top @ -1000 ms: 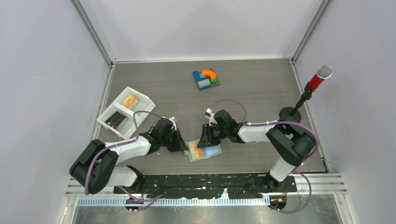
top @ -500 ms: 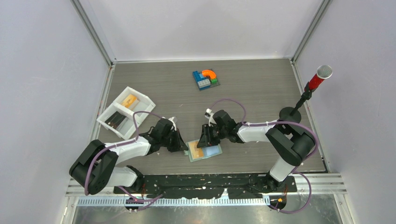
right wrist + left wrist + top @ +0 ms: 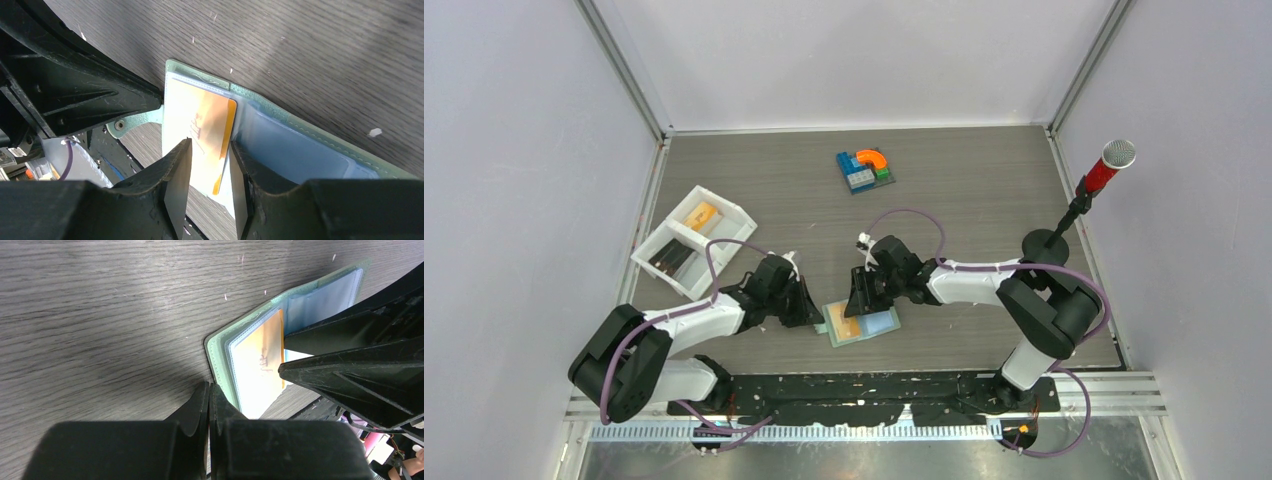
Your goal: Take the credit cards out of the card holder
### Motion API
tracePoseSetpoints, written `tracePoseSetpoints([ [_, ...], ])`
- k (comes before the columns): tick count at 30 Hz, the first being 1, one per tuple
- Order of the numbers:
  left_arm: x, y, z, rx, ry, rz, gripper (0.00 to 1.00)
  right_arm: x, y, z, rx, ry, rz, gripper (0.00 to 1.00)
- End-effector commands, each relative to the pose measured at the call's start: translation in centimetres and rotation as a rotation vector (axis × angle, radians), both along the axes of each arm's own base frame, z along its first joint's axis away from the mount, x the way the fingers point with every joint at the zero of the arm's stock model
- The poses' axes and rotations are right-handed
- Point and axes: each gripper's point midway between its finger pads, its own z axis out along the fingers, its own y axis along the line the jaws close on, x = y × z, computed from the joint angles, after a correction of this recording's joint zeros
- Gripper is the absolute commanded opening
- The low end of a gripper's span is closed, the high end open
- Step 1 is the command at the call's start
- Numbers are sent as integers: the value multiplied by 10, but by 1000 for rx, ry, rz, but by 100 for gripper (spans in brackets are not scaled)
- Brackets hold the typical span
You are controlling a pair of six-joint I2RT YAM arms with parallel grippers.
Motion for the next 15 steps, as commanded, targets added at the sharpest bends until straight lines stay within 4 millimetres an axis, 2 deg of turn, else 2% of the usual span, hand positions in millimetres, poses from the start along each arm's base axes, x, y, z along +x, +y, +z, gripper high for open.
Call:
tracePoseSetpoints([
  [1, -3, 4, -2, 14, -2, 7, 0, 7, -11, -6, -91, -43, -17, 43],
  [15, -3, 4, -5, 14, 5, 13, 0, 12, -23, -15, -221, -84, -13, 45],
])
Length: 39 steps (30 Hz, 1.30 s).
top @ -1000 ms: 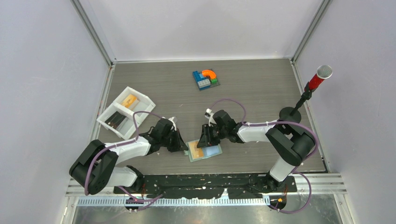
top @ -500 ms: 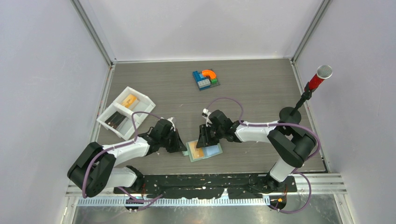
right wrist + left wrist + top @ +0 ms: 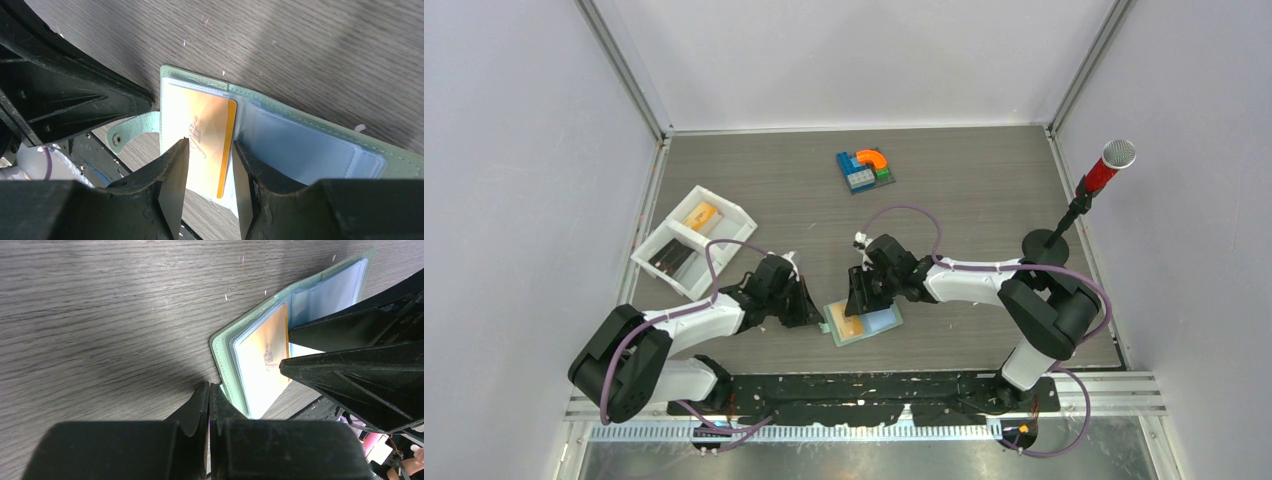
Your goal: Take the credit cards out of the card holder
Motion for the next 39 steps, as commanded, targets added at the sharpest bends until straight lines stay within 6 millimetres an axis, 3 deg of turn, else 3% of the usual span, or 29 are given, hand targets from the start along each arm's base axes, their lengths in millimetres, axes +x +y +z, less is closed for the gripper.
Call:
tracePoseSetpoints([
  [1, -4, 4, -5, 17, 4, 10, 0, 8, -20, -15, -150, -55, -16, 46],
  [11, -2, 2, -1, 8, -3, 3, 0, 6, -14, -13, -153, -64, 18, 46],
  [19, 18, -15, 51, -69, -93, -8, 13, 2, -2, 4, -25, -47, 18, 39],
  [26, 28, -38, 73, -113, -126, -45, 13, 7, -11, 12, 18, -54, -9, 38],
  [30, 28, -49, 71, -115, -120, -63, 7, 6, -10, 13, 36, -47, -3, 37],
  [39, 22, -51, 26, -97, -58, -57, 0, 6, -11, 15, 63, -41, -11, 37],
])
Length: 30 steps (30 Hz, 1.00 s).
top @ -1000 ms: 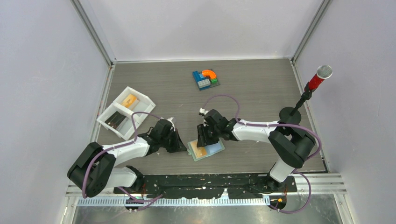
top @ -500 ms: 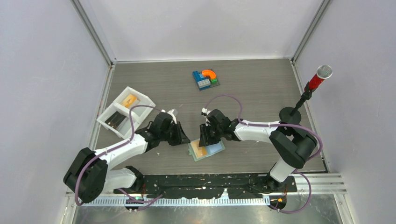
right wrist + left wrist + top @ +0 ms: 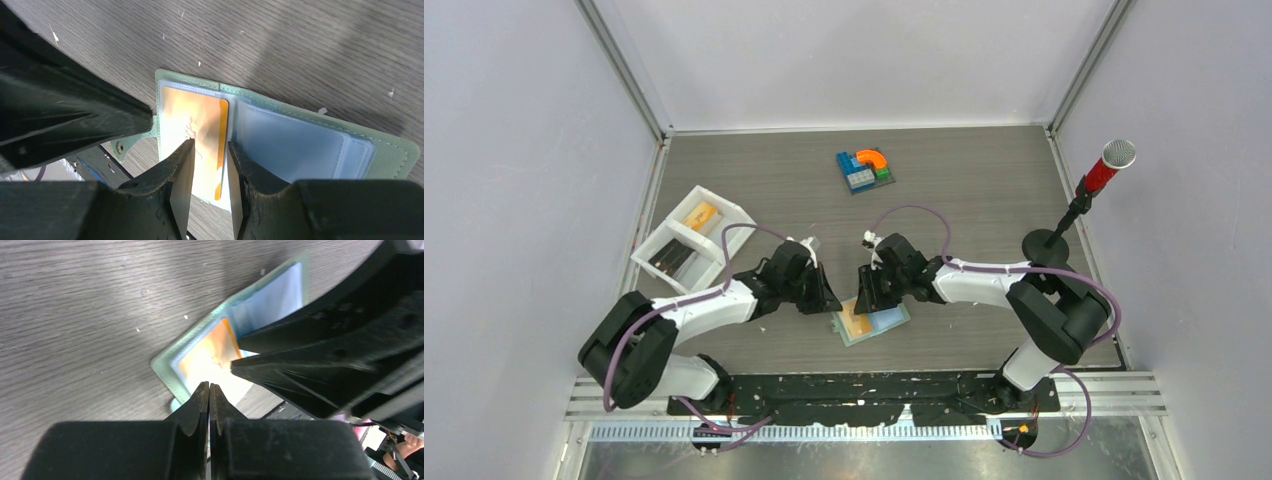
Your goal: Take the credit cards out of the card holder
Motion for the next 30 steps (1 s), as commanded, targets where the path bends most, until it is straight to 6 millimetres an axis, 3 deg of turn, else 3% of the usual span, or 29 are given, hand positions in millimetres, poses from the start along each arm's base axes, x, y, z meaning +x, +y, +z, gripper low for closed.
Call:
tracePoseSetpoints([
  [1, 5, -9, -10, -40, -13, -2, 0, 5, 5, 15, 61, -27, -7, 37],
  [11, -4, 1, -41, 30, 69, 15, 0, 8, 1, 11, 88, -8, -22, 37],
  [15, -6, 3, -45, 39, 74, 17, 0, 7, 3, 13, 136, 17, -18, 28],
  [19, -8, 6, -49, 58, 76, 19, 0, 9, 2, 15, 181, 25, -29, 8],
  [30, -6, 13, -54, 103, 35, -6, 0, 15, -18, 14, 241, 48, -58, 5],
])
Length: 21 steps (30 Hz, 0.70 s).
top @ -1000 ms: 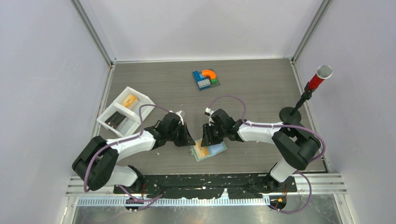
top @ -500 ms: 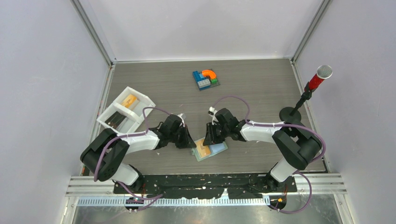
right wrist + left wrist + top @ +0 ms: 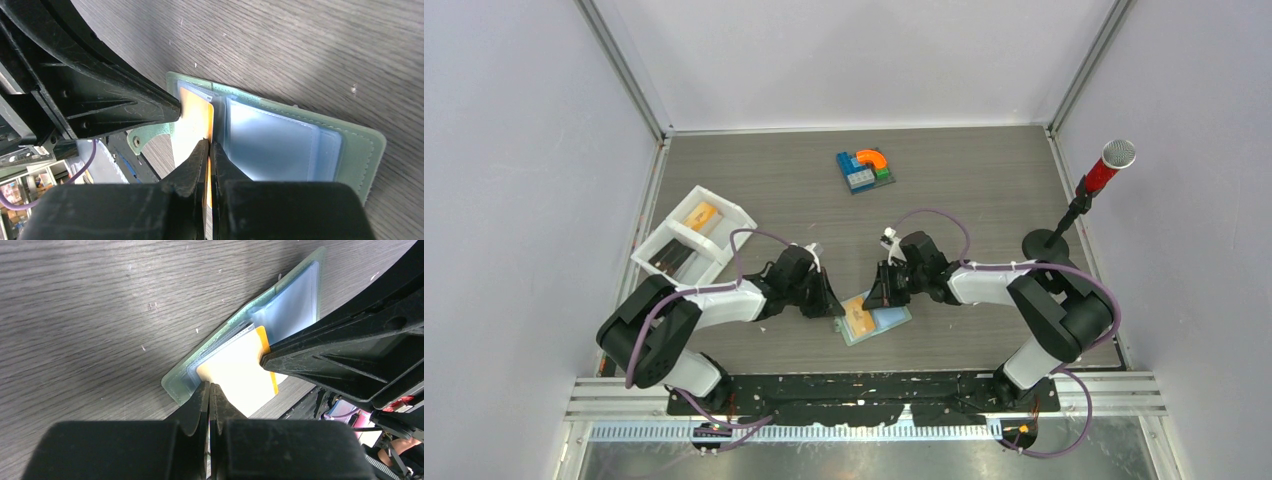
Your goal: Take the credit cards out of the card holder
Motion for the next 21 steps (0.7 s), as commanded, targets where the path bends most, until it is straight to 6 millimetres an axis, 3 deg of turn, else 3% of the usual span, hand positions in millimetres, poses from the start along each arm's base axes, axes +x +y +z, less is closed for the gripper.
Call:
tracePoseSetpoints([
  [1, -5, 19, -26, 111, -3, -2, 0, 6, -5, 11, 48, -38, -3, 5],
  [7, -5, 18, -28, 113, -2, -15, 0, 5, -8, 14, 85, -33, 2, 11],
  [11, -4, 16, -26, 106, -5, -18, 0, 3, -6, 17, 126, -18, 1, 6],
  [14, -4, 16, -26, 106, -6, -19, 0, 2, -7, 16, 126, -13, -2, 21],
  [15, -4, 16, -26, 107, -7, -19, 0, 2, -8, 15, 125, -12, -3, 20],
  [16, -4, 16, -26, 107, -7, -19, 0, 3, -8, 16, 128, -13, -3, 11],
  [17, -4, 15, -26, 106, -7, -19, 0, 3, -8, 16, 133, -14, -6, 8],
  [21, -3, 15, -26, 107, -7, -20, 0, 5, -9, 20, 145, -25, -10, 5],
])
